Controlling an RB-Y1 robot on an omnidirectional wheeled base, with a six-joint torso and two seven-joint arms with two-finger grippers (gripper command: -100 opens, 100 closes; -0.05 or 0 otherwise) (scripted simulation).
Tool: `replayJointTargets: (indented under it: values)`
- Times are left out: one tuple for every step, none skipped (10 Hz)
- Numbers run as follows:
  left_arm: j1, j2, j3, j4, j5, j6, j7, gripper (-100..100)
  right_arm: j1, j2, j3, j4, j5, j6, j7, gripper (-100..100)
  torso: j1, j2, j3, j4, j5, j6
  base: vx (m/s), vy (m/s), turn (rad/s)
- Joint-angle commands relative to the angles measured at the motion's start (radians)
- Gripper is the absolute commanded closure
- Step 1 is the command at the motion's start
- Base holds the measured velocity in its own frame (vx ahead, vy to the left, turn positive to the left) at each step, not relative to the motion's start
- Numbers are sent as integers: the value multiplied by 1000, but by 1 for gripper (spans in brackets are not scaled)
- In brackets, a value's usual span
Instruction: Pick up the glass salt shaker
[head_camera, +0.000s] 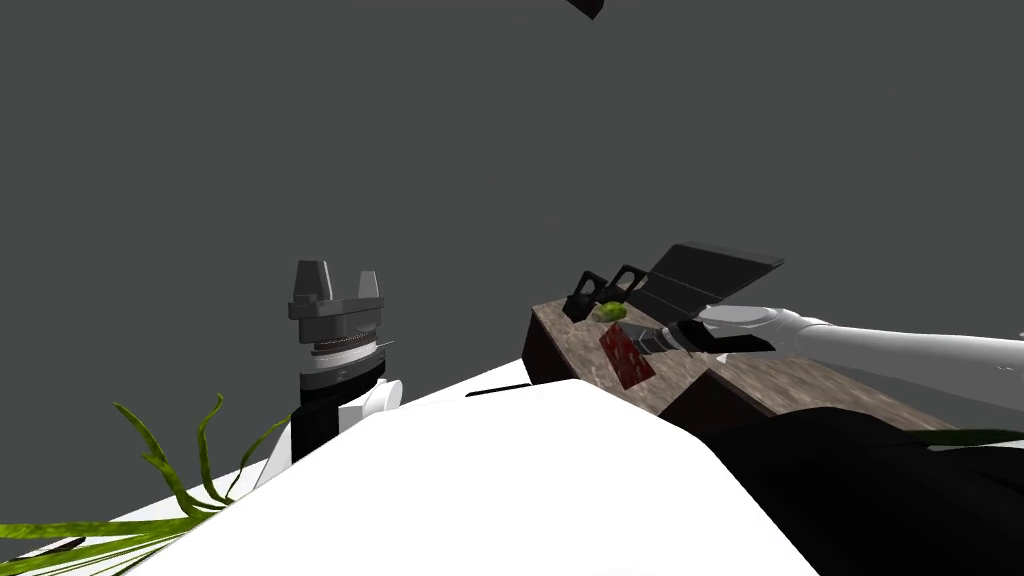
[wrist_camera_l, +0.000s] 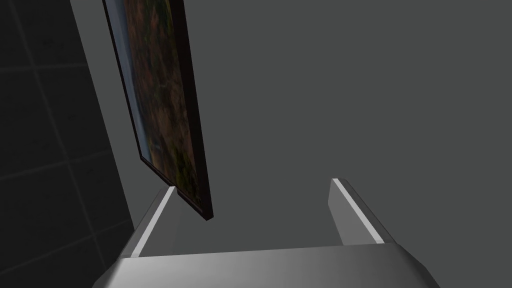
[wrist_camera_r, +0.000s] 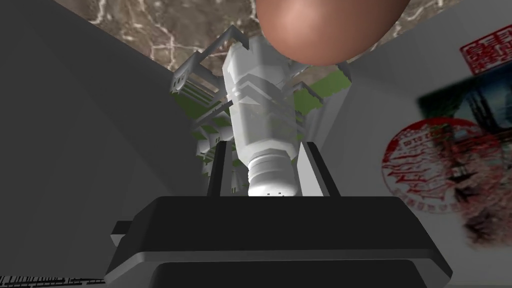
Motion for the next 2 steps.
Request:
replayJointTargets:
  values:
    - [0, 0, 0, 0, 0, 0, 0, 0, 0, 0, 0, 0, 0, 0, 0, 100, 0, 0, 0, 0, 0, 0, -2, -11, -16]
    - [0, 0, 0, 0, 0, 0, 0, 0, 0, -2, 0, 0, -1, 0, -2, 0, 0, 0, 0, 0, -1, -1, 0, 0, 0]
